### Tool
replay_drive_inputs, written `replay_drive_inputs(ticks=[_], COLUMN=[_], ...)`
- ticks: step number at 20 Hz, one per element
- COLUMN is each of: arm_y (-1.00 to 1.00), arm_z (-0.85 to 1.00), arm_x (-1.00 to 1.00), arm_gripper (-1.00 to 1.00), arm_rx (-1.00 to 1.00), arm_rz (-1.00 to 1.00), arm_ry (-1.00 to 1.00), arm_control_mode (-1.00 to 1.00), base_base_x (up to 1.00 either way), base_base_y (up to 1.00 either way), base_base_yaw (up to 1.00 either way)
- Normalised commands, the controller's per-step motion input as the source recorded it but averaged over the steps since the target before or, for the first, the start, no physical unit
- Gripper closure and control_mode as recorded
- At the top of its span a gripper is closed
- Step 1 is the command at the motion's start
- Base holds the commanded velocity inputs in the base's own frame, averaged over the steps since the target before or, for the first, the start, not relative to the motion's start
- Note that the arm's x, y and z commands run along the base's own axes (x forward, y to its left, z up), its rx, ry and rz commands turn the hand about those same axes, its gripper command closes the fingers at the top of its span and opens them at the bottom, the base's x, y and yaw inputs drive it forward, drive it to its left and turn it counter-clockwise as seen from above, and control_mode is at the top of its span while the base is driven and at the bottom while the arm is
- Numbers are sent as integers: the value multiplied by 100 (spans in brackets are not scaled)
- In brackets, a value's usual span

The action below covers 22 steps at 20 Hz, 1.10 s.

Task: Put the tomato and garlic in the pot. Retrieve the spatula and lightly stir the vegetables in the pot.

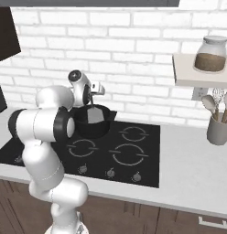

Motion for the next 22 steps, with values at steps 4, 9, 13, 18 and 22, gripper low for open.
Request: replay_drive_inputs(ticks=[4, 9, 13, 18, 22], arm_y=[15, 3, 0, 0, -3], arm_z=[-6, 2, 44, 26, 0], arm_x=[41, -7, -38, -17, 4], arm_gripper=[100, 100, 100, 100, 100], arm_rx=[0, 0, 6, 4, 0], arm_rz=[0, 0, 0, 0, -5], arm_ry=[-12, -10, -1, 9, 22], arm_control_mode=[-100, -100, -100, -100, -100], base_base_x=[0, 0, 0, 0, 0], base_base_y=[0, 0, 0, 0, 0], base_base_yaw=[0, 0, 0, 0, 0])
